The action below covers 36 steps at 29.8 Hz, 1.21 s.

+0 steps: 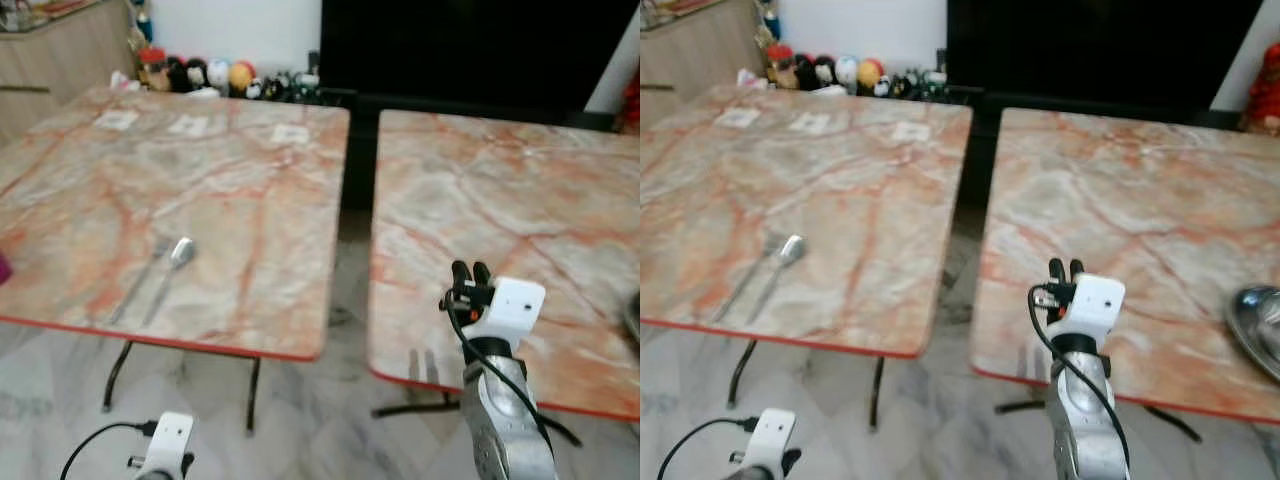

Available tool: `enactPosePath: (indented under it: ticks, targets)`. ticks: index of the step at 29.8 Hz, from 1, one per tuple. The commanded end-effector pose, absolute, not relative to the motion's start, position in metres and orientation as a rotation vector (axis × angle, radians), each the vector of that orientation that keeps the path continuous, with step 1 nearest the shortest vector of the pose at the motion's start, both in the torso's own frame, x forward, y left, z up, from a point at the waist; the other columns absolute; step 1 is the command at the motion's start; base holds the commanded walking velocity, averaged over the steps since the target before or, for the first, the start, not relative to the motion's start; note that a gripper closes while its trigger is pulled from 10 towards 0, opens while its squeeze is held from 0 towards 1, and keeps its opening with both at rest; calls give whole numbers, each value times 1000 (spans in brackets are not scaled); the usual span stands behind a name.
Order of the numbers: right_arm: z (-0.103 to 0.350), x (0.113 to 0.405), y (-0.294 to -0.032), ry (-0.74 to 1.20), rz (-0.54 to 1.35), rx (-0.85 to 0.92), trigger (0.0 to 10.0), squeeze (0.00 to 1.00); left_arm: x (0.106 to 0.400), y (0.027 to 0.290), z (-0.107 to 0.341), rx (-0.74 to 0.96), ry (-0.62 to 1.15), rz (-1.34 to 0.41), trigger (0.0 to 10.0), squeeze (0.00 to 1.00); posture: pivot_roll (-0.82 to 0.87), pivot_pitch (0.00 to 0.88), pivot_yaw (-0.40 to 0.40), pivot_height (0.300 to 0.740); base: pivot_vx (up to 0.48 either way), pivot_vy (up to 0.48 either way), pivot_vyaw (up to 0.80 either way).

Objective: Setting the table

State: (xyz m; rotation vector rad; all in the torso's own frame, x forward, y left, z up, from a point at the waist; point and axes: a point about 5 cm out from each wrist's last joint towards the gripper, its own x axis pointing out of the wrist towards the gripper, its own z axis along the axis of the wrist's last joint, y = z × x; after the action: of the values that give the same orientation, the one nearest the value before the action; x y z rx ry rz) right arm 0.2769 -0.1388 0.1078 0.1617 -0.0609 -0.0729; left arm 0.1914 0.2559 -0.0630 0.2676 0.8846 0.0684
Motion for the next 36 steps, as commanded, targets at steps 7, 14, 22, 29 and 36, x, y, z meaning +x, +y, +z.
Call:
enactPosePath:
  ticks: [7,14,22,29,36]
  targets:
    - [111,279,-151,-80,-110,156,10000,0,193,249,-64,263,886,52,10000,0,112,0,-40,740,0,480,0]
    - [111,280,-149,-80,-117,161,10000,0,194,250,-64,262,884,59,10000,0,118,0,-36,740,0,480,0]
    - [110,282,-148,-74,-114,165,10000,0,196,250,-63,263,880,61,10000,0,123,1,-35,740,0,480,0]
    - [110,284,-146,-74,-111,167,10000,0,196,250,-63,268,876,63,10000,0,124,6,-36,740,0,447,0]
    - [109,284,-145,-69,-107,171,10000,0,196,250,-63,272,878,58,10000,0,126,10,-38,740,0,0,0]
